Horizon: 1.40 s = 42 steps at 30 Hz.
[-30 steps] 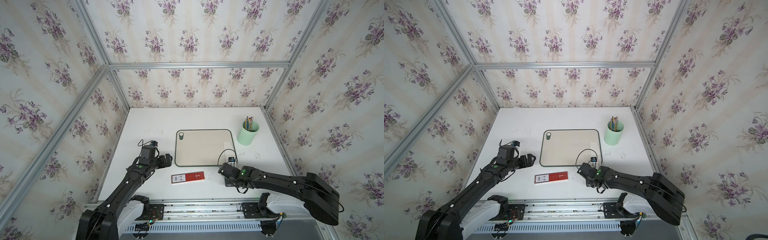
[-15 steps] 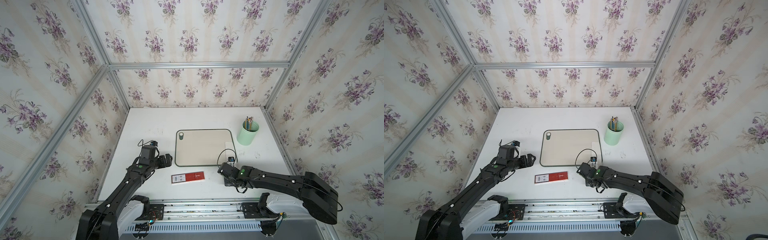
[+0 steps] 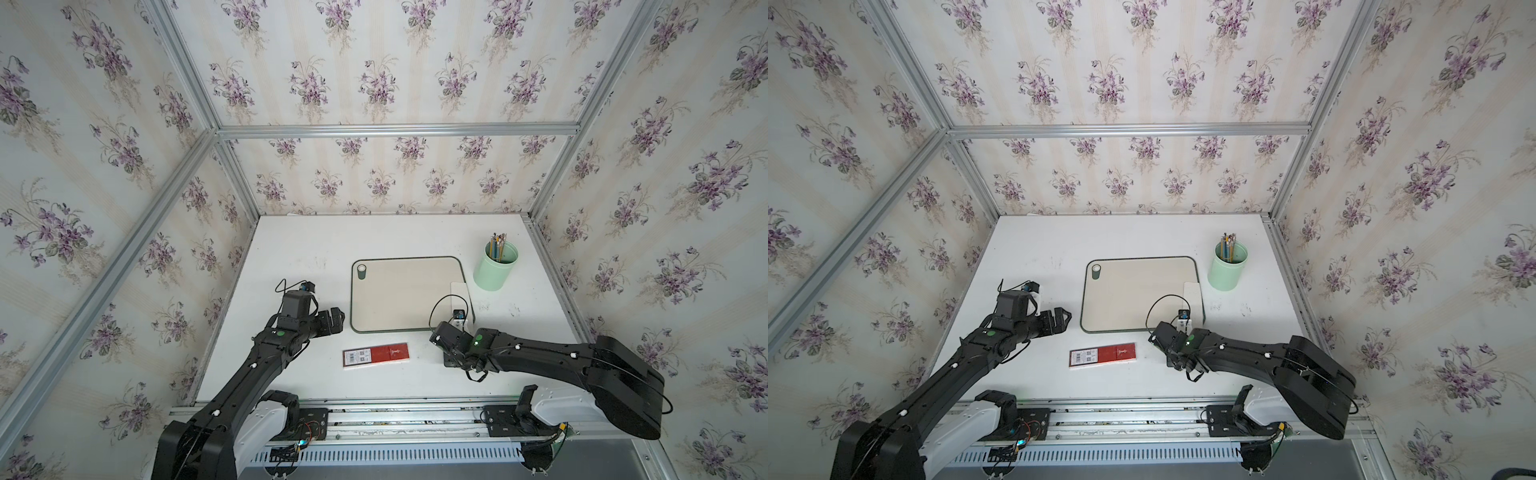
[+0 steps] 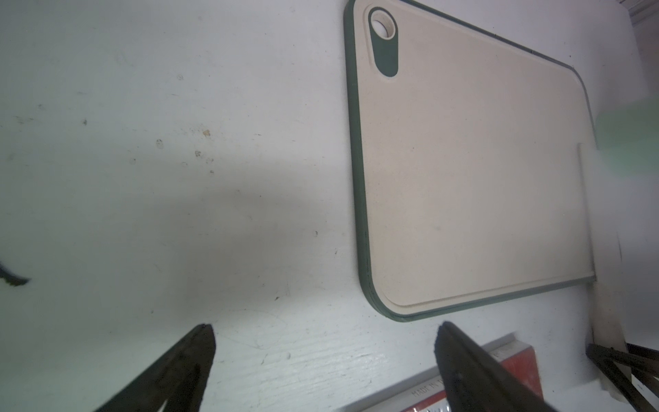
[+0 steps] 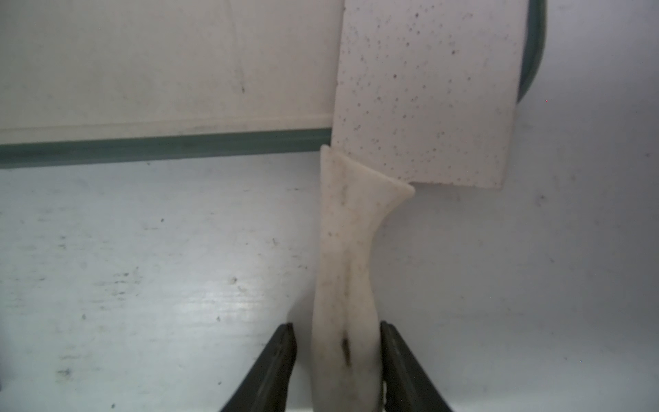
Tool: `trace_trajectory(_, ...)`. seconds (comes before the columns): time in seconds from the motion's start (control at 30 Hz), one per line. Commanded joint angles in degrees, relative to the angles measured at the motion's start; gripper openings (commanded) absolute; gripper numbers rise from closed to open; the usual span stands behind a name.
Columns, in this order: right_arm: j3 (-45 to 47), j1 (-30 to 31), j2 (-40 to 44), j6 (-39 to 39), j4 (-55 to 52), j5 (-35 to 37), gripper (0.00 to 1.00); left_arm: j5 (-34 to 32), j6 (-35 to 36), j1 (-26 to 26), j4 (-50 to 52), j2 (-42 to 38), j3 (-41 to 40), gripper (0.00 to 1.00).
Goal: Align the knife with the edge of the cutting board
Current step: Adjust the knife at the edge of the cutting board.
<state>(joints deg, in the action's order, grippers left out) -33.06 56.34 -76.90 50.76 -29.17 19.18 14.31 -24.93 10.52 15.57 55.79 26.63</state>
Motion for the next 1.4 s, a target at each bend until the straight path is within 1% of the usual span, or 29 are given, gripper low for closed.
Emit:
trace_trajectory(0.0, -0.2, -0.8, -0.4, -0.4, 0.1, 0.6, 0.43, -0.4, 0.1, 0.0, -1.2, -0.1, 0.2, 0.99)
trace_trajectory(0.23, -0.6, -4.2, -0.9, -2.8, 1.5, 0.5, 0.37, -0.3, 0.1, 0.0, -1.2, 0.0, 0.3, 1.00)
trace_trajectory(0.33, -0.8, -5.4, -1.1, -4.0, 2.1, 0.1, 0.36, -0.3, 0.1, 0.0, -1.2, 0.0, 0.3, 1.00)
trace_trajectory(0.77, -1.3, -6.9, -0.8, -7.0, 2.3, -0.5, 0.27, -0.3, 0.1, -0.1, -1.2, 0.2, 0.3, 1.00)
trace_trajectory(1.37, -2.3, -8.2, -0.7, -12.5, 2.8, -1.5, 0.24, -0.5, 0.1, 0.0, -1.2, 0.3, 0.3, 1.00)
